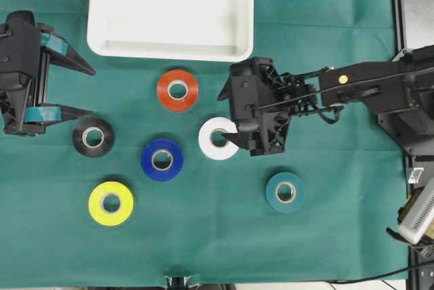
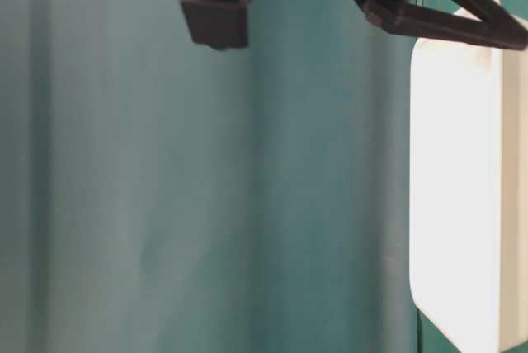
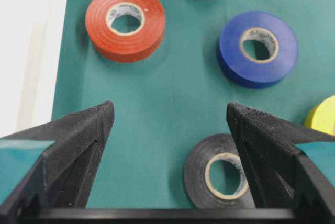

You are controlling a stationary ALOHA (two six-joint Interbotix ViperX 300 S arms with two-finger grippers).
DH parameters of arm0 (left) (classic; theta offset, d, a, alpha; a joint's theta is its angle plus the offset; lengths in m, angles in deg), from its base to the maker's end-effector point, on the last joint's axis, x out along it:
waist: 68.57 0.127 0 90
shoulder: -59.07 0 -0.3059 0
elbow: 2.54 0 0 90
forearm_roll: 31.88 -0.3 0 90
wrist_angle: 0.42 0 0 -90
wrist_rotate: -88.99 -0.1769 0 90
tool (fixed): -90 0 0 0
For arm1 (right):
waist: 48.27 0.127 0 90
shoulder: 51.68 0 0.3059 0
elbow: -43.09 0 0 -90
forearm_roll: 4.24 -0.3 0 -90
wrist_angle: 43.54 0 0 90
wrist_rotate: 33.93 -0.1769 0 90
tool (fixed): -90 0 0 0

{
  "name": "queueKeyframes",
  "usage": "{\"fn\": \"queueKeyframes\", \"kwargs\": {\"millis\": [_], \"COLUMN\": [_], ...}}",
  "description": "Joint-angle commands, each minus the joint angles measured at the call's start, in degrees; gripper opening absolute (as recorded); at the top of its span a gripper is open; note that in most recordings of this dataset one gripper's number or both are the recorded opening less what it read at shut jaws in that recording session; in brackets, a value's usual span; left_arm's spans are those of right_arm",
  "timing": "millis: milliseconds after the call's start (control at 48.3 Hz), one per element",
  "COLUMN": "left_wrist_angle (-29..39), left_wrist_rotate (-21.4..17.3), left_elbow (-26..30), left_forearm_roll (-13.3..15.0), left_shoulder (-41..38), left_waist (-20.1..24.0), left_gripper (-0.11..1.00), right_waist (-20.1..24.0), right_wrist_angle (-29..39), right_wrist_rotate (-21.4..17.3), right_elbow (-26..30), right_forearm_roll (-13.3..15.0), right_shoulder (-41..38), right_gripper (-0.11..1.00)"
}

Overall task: Put the tape alternately from left to right into the white case.
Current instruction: 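Lower the right gripper onto the white tape roll, then close the right gripper on the white roll and lift it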

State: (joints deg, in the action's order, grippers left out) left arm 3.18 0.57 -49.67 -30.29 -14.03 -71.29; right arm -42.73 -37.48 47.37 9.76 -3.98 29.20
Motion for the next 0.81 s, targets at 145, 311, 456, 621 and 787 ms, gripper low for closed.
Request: {"fn": "queueKeyframes", "kwargs": {"millis": [145, 311, 456, 621, 787], "left_wrist_angle": [-0.18, -0.18, -0.18, -0.18, -0.18], "left_wrist_rotate": [0.00, 0.00, 0.00, 0.00, 0.00], "left_elbow": [0.97, 0.97, 0.88, 0.79, 0.44], "left_forearm_roll": [0.09, 0.18, 0.18, 0.09, 0.09], "left_shoulder": [0.26, 0.26, 0.26, 0.35, 0.35], "left_waist": [-0.26, -0.26, -0.26, -0.26, -0.18], "left_gripper": [0.93, 0.93, 0.93, 0.93, 0.93], "right_waist": [0.09, 0.00, 0.09, 0.00, 0.00], "right_wrist_angle": [-0.26, -0.26, -0.35, -0.79, -0.70], "right_wrist_rotate": [-0.09, -0.18, -0.18, -0.18, -0.18], "right_elbow": [2.11, 2.55, 3.08, 4.22, 4.66], "right_forearm_roll": [0.00, 0.00, 0.09, 0.00, 0.00], "right_shoulder": [-2.37, -4.39, -5.89, -7.91, -8.88], "right_gripper": [0.68, 0.68, 0.68, 0.68, 0.68]}}
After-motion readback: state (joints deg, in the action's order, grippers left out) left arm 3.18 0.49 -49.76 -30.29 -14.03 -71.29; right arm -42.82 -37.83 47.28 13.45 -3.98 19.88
